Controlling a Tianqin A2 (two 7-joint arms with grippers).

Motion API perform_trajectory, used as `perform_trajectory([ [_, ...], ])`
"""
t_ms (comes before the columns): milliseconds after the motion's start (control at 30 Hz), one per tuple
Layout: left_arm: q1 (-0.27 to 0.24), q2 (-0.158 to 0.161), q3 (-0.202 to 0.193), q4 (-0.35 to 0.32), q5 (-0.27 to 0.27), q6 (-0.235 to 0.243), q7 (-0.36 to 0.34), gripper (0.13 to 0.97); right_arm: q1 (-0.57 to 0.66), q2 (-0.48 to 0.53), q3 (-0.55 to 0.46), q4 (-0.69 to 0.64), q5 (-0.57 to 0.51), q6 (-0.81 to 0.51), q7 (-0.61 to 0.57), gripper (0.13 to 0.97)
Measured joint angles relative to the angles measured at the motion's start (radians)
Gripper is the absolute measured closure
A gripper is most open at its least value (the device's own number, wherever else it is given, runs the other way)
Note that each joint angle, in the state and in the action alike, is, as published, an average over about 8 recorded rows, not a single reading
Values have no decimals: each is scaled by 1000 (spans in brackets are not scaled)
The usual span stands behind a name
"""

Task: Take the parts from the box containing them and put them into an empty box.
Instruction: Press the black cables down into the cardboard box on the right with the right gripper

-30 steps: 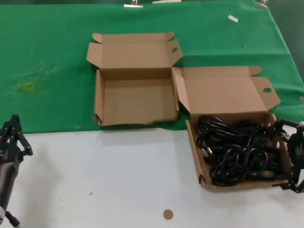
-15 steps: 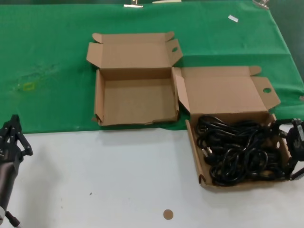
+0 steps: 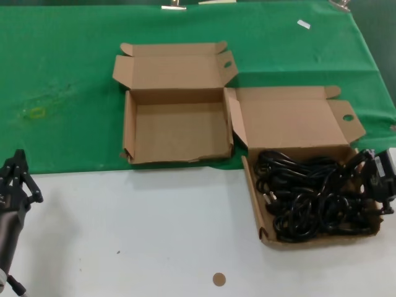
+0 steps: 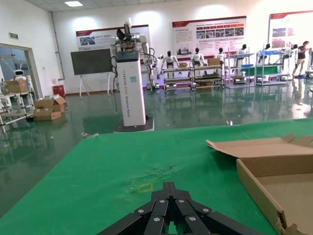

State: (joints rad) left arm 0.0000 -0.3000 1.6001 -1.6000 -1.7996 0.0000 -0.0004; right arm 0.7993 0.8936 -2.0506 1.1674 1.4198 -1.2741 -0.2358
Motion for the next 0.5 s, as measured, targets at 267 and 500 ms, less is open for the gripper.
perform_trajectory([
  [267,0,0,0,0,0,0,0,953,1,-11,-2,1,-5,2,-4,774],
  [500,0,0,0,0,0,0,0,953,-2,-11,0,5,-6,4,-4,865],
])
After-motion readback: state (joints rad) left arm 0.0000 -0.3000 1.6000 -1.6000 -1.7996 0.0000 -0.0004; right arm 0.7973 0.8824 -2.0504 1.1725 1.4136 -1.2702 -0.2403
